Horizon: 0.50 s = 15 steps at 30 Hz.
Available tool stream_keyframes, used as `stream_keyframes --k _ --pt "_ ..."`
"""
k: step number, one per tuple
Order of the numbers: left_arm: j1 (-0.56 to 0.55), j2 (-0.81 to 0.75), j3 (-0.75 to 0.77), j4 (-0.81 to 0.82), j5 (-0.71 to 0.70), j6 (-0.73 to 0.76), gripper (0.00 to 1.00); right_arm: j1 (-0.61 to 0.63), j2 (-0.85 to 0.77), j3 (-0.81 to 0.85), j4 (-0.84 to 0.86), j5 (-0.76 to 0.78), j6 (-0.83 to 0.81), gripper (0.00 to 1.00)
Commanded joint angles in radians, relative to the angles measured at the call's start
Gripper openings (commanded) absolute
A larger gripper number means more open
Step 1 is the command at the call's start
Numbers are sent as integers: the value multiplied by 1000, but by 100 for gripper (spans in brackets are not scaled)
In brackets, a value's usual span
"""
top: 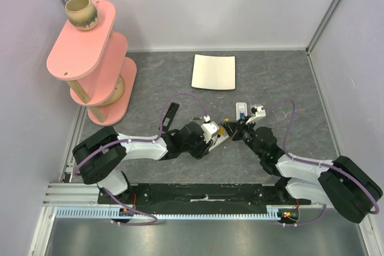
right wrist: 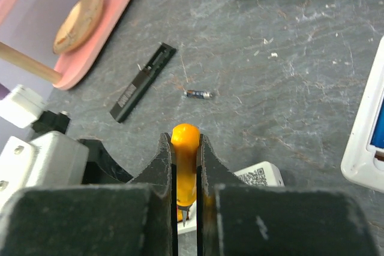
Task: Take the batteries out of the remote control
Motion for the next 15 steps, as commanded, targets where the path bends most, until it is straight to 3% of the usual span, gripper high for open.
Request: stream_keyframes --k 1,15 --pt "0 44 -10 -68 8 4 2 -4 62 21 58 24 -29 0" --pt "-2 45 -12 -71 12 6 2 -4 130 32 138 -40 30 0"
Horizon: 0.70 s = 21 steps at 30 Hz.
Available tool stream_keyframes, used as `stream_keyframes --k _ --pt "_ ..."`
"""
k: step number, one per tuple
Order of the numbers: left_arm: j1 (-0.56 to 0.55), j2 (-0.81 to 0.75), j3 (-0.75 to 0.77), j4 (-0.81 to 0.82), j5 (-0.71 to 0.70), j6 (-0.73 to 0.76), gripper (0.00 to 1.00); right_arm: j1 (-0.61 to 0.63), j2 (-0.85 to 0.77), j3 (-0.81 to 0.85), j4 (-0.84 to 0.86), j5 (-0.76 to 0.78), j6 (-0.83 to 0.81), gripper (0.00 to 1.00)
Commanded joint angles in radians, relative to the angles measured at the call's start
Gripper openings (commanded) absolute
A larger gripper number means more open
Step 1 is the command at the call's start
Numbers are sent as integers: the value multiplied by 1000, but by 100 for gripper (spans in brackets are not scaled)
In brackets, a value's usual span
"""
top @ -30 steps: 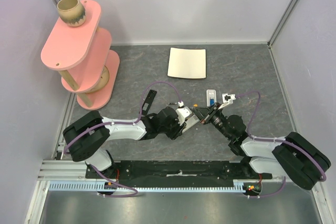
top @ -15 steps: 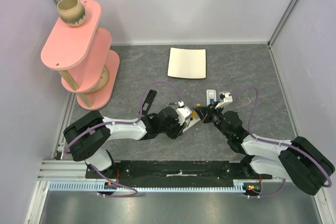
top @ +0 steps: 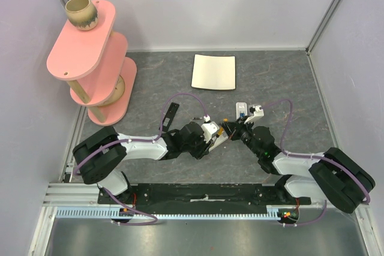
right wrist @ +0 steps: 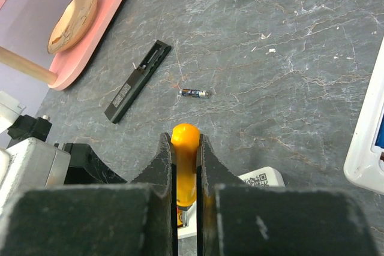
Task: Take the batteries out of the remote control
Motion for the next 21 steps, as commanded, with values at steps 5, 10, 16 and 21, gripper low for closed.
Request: stream_keyframes --k 5,10,16,21 --pt "0 45 -12 -75 12 4 2 -4 21 14 112 -90 94 0" --pt "-2 51 -8 -75 16 4 2 -5 48 5 213 -139 195 0" --pt "-2 59 -3 -78 15 4 2 -4 117 16 322 -204 278 0" --pt "0 62 -2 -79 15 4 2 -4 163 8 355 -210 295 0"
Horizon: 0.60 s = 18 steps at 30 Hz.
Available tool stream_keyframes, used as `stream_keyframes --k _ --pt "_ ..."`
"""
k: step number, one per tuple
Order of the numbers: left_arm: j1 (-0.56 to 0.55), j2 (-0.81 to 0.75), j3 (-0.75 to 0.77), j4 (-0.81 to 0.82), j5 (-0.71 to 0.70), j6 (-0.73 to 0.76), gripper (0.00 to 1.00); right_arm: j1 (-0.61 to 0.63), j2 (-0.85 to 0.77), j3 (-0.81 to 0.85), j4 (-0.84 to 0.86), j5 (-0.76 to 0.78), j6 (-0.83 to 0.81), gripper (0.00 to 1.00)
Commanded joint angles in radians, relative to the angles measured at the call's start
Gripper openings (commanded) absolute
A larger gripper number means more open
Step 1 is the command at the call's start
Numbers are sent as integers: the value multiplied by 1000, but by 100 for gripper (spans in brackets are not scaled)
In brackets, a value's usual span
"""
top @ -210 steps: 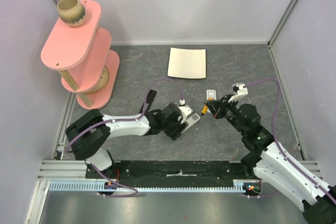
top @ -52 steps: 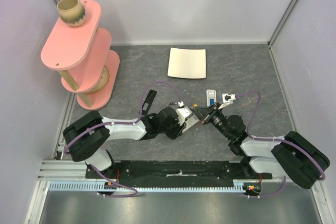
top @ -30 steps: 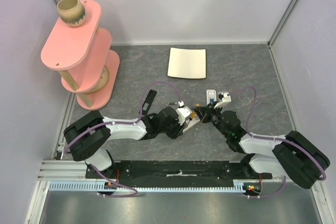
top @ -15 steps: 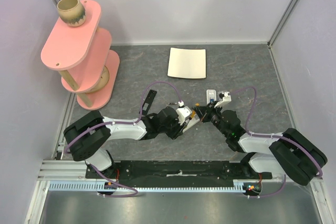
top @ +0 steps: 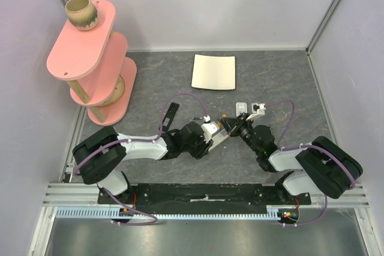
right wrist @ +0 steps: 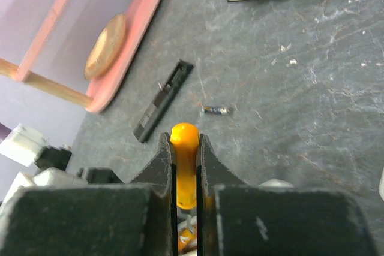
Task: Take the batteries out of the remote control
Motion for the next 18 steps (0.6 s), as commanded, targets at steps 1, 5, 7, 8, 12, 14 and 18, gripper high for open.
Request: stream_keyframes --k 1,5,7,8,12,14,18 --pt "0 63 -6 -66 13 4 2 29 25 10 151 -156 154 0" --pt "0 66 -4 -66 13 4 2 32 39 22 168 -177 167 0" --pt "-2 68 -1 -67 12 4 2 32 42 28 171 -181 168 0" --pt "0 70 0 -67 10 4 2 32 42 28 166 -179 164 0" --pt "0 66 -1 -70 10 4 2 30 15 33 114 -148 124 0" --pt "1 63 0 -74 11 3 2 33 -4 31 59 -118 87 0" --pt "0 47 -4 -74 10 3 2 32 -64 34 -48 -76 33 0"
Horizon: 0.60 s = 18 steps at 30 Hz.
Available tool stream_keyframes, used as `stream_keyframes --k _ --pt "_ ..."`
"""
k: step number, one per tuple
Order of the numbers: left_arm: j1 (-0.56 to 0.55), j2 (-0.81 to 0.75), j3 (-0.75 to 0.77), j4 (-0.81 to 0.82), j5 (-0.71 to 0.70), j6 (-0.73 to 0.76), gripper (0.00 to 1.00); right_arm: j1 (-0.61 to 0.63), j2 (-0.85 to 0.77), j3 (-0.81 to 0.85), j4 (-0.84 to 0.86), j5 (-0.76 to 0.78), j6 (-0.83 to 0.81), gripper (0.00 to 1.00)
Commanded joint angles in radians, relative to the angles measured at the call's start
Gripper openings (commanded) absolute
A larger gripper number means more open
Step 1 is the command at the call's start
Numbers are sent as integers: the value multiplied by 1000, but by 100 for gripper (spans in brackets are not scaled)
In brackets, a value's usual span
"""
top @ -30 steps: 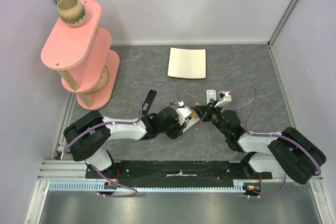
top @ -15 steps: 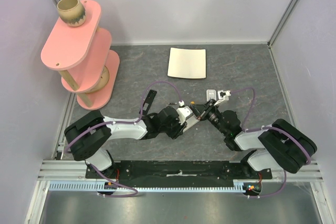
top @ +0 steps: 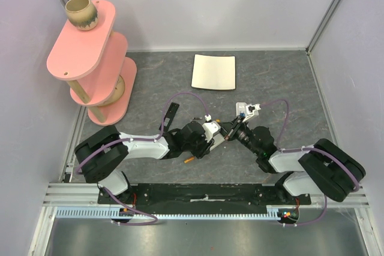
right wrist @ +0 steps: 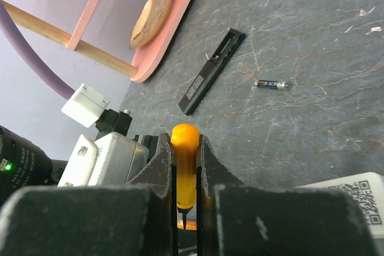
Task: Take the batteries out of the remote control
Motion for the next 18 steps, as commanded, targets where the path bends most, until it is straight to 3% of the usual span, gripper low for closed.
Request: stream_keyframes --k 1,6,9,10,13,18 --pt "1 27 -18 -84 7 0 2 1 -70 34 -94 61 -82 0" --pt "1 27 -6 -86 19 -10 6 0 -129 36 -172 104 -110 0" --pt "3 28 13 -106 48 -31 29 0 -165 37 -217 119 -127 0" --pt "3 24 14 -112 62 -49 45 0 -176 39 -232 121 -131 0" --pt "0 16 3 -106 75 -88 62 0 -228 42 -298 144 -154 0" --pt "0 10 -9 -92 80 -103 66 -2 -310 46 -398 182 -194 0"
